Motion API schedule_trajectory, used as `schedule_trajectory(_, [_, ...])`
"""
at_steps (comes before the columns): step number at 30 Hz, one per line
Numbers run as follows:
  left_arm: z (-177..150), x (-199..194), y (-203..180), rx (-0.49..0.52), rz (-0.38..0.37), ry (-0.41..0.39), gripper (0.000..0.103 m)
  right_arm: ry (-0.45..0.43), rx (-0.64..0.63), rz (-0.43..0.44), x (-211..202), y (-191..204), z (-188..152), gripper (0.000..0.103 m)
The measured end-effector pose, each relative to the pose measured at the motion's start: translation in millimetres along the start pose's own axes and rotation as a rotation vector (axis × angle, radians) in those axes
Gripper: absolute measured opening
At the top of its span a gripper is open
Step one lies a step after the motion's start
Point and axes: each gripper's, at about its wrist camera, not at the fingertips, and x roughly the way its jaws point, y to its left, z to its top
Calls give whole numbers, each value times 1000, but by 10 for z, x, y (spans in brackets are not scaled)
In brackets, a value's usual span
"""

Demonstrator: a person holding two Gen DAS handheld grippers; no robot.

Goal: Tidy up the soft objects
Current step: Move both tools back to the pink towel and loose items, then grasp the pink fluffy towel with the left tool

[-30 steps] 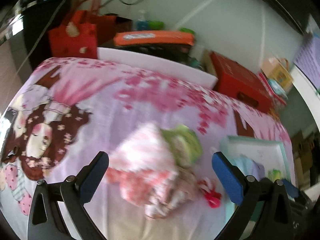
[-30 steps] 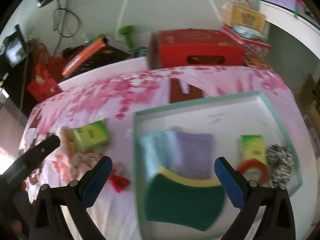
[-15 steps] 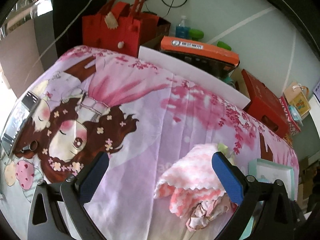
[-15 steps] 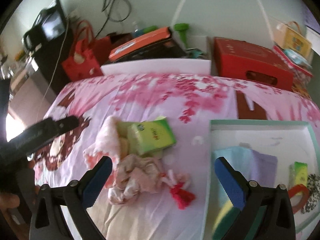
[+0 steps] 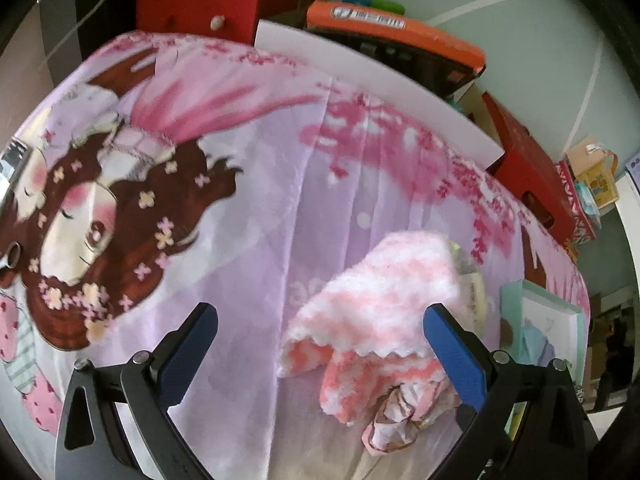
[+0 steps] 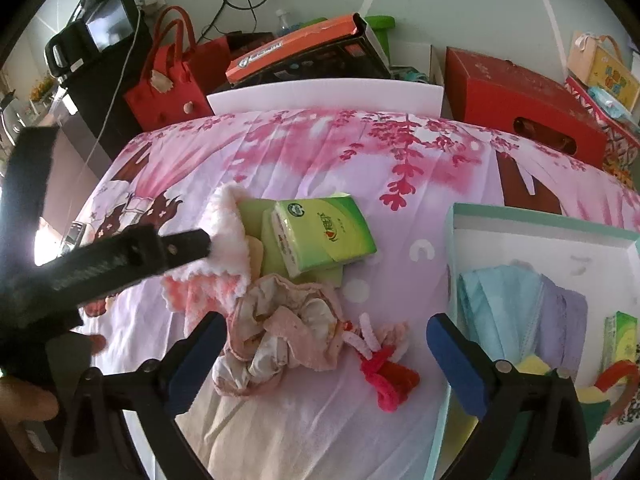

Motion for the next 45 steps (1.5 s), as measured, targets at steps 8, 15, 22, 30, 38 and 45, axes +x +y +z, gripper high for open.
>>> schedule_trajectory(8, [-22,125,44,-29,-51,35,87,10,-39,2,26,94,-9,98])
schedule_trajectory(15, [-24,155,2,-40,-135,52,49,15,-60,-3,36,134,-23,97])
schedule_trajectory(22, [-30,154,7,-56,-191,61,12,19,-63,-13,44,138,-26,97])
schedule_trajectory(30, [-55,88,153,-118,-164,58,7,18,-60,-17,24,103,-26,97])
schedule_trajectory(38, [-68,-117,269,-147,-142,19,4,-5,-98,9,-40,190,-30,85])
schedule_trajectory(45, [-45,-249,367,-168,-155,-20,4,9,-141,30,1,324,-67,81])
